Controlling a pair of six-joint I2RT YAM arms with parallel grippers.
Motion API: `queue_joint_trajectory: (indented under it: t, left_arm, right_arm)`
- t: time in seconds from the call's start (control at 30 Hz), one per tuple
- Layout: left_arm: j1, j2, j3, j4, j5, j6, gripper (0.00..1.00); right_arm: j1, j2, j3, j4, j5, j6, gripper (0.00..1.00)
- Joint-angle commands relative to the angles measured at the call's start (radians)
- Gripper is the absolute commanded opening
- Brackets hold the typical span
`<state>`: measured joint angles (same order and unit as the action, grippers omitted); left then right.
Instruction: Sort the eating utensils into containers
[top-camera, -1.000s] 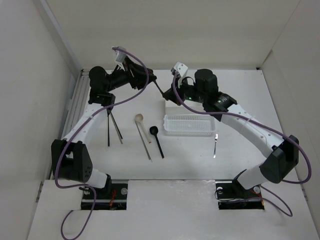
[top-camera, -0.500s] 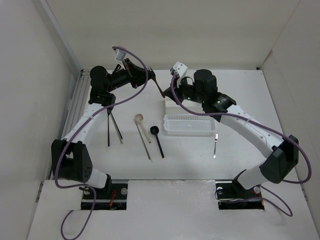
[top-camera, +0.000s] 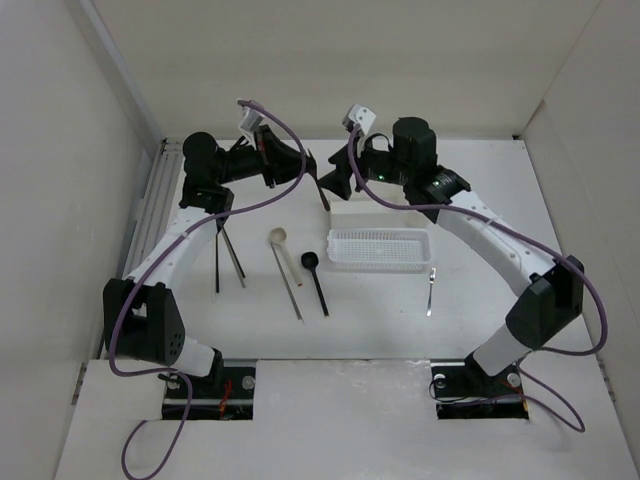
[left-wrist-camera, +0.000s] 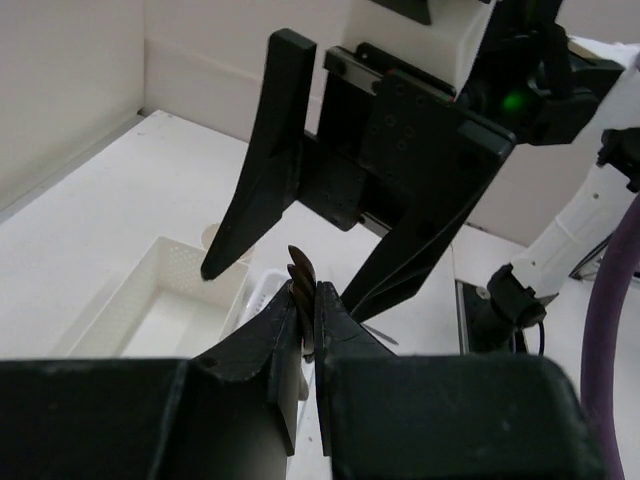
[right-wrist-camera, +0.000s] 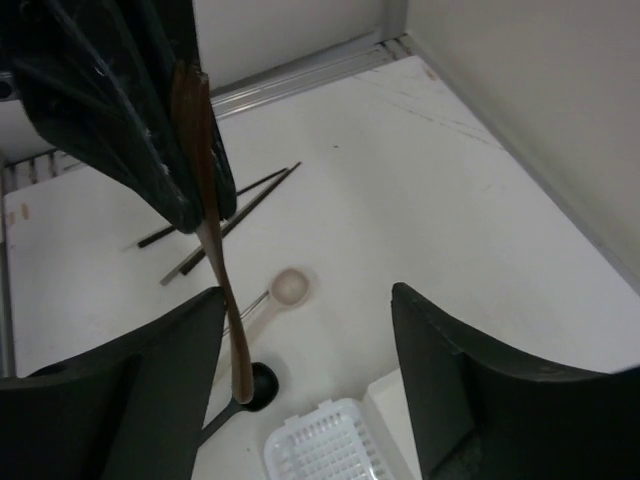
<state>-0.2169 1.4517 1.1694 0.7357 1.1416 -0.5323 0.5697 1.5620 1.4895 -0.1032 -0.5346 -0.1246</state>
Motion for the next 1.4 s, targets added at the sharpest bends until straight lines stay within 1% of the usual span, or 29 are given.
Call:
queue_joint_trajectory:
  t: [0.0, 0.03, 0.13, 0.23, 0.33, 0.37, 0.4, 0.43, 0.47, 0.5, 0.53, 0.57, 0.6, 0.63, 0.73, 0.77, 0.8, 0.83, 0.87, 0.9, 0.93, 1.0, 1.03, 1.17, 1.27, 1.37]
  left_arm:
    - [-0.007, -0.01, 0.029, 0.042, 0.092, 0.04, 0.0]
    - [-0.007, -0.01, 0.029, 0.042, 0.092, 0.04, 0.0]
    - [-0.007, -0.01, 0.029, 0.042, 0.073, 0.049, 0.0]
    - [-0.016, -0.01, 0.029, 0.042, 0.073, 0.049, 0.0]
    - [-0.016, -0.001, 0.019, 0.042, 0.073, 0.049, 0.0]
    - [-0.016, -0.001, 0.019, 0.042, 0.073, 0.049, 0.0]
    - [-0.016, -0.001, 0.019, 0.042, 0.073, 0.049, 0.0]
    - [-0.016, -0.001, 0.019, 0.042, 0.073, 0.049, 0.0]
    - [-0.016, -0.001, 0.019, 0.042, 0.073, 0.049, 0.0]
    - [-0.016, -0.001, 0.019, 0.042, 0.073, 0.049, 0.0]
    - [-0.016, -0.001, 0.019, 0.042, 0.073, 0.049, 0.0]
    - [-0.016, -0.001, 0.01, 0.042, 0.073, 0.049, 0.13]
    - [-0.016, -0.001, 0.01, 0.042, 0.073, 0.049, 0.46]
    - [-0.016, -0.001, 0.001, 0.042, 0.064, 0.049, 0.99]
    - [-0.016, -0.011, -0.013, 0.042, 0.027, 0.049, 1.0]
    - [-0.006, -0.022, -0.025, 0.042, 0.015, 0.049, 1.0]
    - [0.004, -0.031, -0.04, 0.042, -0.011, 0.049, 1.0]
    - [0.004, -0.031, -0.04, 0.018, -0.029, 0.072, 1.0]
    - [0.031, -0.04, -0.051, -0.002, -0.049, 0.086, 1.0]
    - [0.04, -0.04, -0.051, -0.046, -0.071, 0.101, 1.0]
    - [0.05, -0.05, -0.062, -0.068, -0.109, 0.118, 1.0]
    - [0.073, -0.05, -0.073, -0.116, -0.141, 0.175, 1.0]
    - [0.073, -0.05, -0.073, -0.157, -0.163, 0.192, 1.0]
    - [0.083, -0.06, -0.073, -0.203, -0.174, 0.239, 1.0]
    - [0.083, -0.071, -0.082, -0.214, -0.192, 0.249, 1.0]
    - [0.083, -0.071, -0.082, -0.237, -0.201, 0.267, 1.0]
  right_arm:
    - [0.006, 0.052, 0.075, 0.042, -0.16, 0.005, 0.7]
    - [0.006, 0.062, 0.084, 0.042, -0.188, 0.005, 0.66]
    - [0.006, 0.087, 0.095, 0.042, -0.261, 0.005, 0.65]
    - [-0.004, 0.098, 0.095, 0.042, -0.252, 0.005, 0.54]
    - [-0.004, 0.131, 0.113, 0.042, -0.284, 0.034, 0.46]
    - [-0.004, 0.141, 0.129, 0.042, -0.285, 0.043, 0.41]
    - [-0.004, 0.15, 0.129, 0.042, -0.285, 0.057, 0.26]
    - [-0.004, 0.162, 0.141, 0.051, -0.285, 0.057, 0.16]
    - [-0.004, 0.162, 0.15, 0.051, -0.275, 0.071, 0.04]
    - [-0.004, 0.162, 0.15, 0.051, -0.266, 0.081, 0.0]
    - [-0.004, 0.162, 0.15, 0.063, -0.266, 0.092, 0.0]
    - [-0.004, 0.162, 0.15, 0.077, -0.252, 0.092, 0.0]
    - [-0.004, 0.162, 0.14, 0.077, -0.252, 0.092, 0.0]
    - [-0.004, 0.15, 0.124, 0.092, -0.239, 0.106, 0.0]
    - [-0.072, 0.101, 0.049, 0.147, -0.197, 0.152, 0.0]
    - [-0.097, 0.086, 0.014, 0.17, -0.168, 0.195, 0.0]
    - [-0.156, 0.067, -0.029, 0.228, -0.074, 0.224, 0.0]
    - [-0.194, 0.049, -0.131, 0.265, -0.017, 0.256, 0.0]
    - [-0.23, 0.011, -0.185, 0.302, 0.048, 0.322, 0.0]
    - [-0.266, -0.005, -0.236, 0.359, 0.117, 0.348, 0.0]
    - [-0.325, -0.017, -0.314, 0.376, 0.256, 0.364, 0.0]
    - [-0.364, -0.026, -0.362, 0.39, 0.405, 0.387, 0.0]
    - [-0.387, -0.026, -0.374, 0.39, 0.523, 0.387, 0.0]
    - [-0.396, 0.024, -0.405, 0.39, 0.671, 0.411, 0.0]
    - [-0.396, 0.073, -0.405, 0.39, 0.735, 0.422, 0.0]
    - [-0.407, 0.11, -0.382, 0.379, 0.748, 0.424, 0.0]
